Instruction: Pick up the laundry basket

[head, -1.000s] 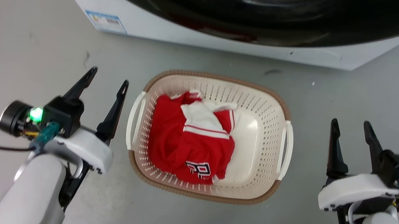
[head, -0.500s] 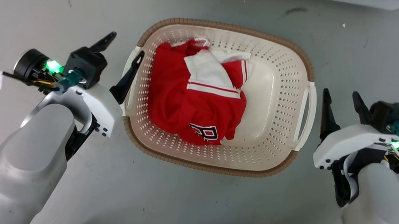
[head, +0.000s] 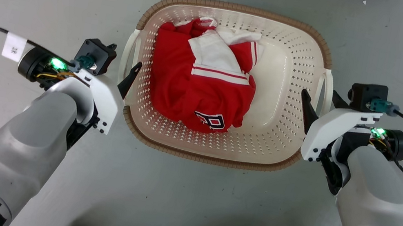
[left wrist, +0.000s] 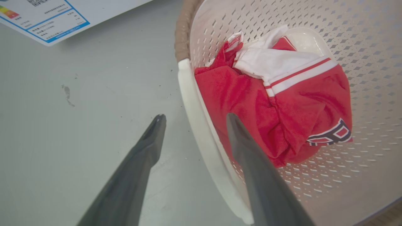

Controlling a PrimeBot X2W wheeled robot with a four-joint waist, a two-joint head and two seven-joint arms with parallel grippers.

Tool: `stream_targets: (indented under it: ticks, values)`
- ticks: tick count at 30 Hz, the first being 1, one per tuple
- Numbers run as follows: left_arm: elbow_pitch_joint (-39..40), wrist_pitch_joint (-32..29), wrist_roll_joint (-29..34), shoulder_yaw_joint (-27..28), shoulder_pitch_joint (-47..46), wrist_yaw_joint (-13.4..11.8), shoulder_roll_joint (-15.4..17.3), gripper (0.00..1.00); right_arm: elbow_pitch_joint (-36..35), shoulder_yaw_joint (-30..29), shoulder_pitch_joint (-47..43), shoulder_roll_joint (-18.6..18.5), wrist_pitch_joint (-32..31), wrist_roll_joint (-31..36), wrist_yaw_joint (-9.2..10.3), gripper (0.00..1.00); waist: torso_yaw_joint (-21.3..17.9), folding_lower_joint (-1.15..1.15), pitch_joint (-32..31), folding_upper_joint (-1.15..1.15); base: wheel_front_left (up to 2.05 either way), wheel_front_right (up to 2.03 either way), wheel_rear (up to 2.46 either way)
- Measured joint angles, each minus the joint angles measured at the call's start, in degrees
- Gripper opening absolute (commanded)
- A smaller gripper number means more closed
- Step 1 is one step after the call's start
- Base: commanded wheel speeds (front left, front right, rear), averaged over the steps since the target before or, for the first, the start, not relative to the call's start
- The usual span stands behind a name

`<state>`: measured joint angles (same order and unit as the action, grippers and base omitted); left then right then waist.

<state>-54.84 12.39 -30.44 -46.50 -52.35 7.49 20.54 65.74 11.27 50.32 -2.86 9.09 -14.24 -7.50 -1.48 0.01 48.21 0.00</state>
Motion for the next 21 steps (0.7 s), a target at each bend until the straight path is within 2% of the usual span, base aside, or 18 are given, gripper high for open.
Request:
stream_targets:
  ticks: [6, 14, 21]
  values:
    - [0.3, -3.8, -8.0, -6.8, -2.6, 0.0, 0.9, 1.00, 4.3, 1.4, 3.5, 0.0, -4.0, -0.8, 0.00, 1.00, 0.4, 0.00, 1.6, 0.00, 0.00, 0.00, 0.00]
    - [2.6, -8.7, -18.6, -14.4, -5.9, 0.0, 3.0, 1.00, 6.1, 4.4, 6.1, 0.0, -9.2, -2.7, 0.00, 1.00, 0.6, 0.00, 3.1, 0.00, 0.00, 0.00, 0.00]
    - [3.2, -10.3, -24.0, -20.1, -8.0, 0.0, 4.4, 1.00, 6.6, 6.3, 7.3, 0.0, -11.2, -4.1, 0.00, 1.00, 0.5, 0.00, 3.8, 0.00, 0.00, 0.00, 0.00]
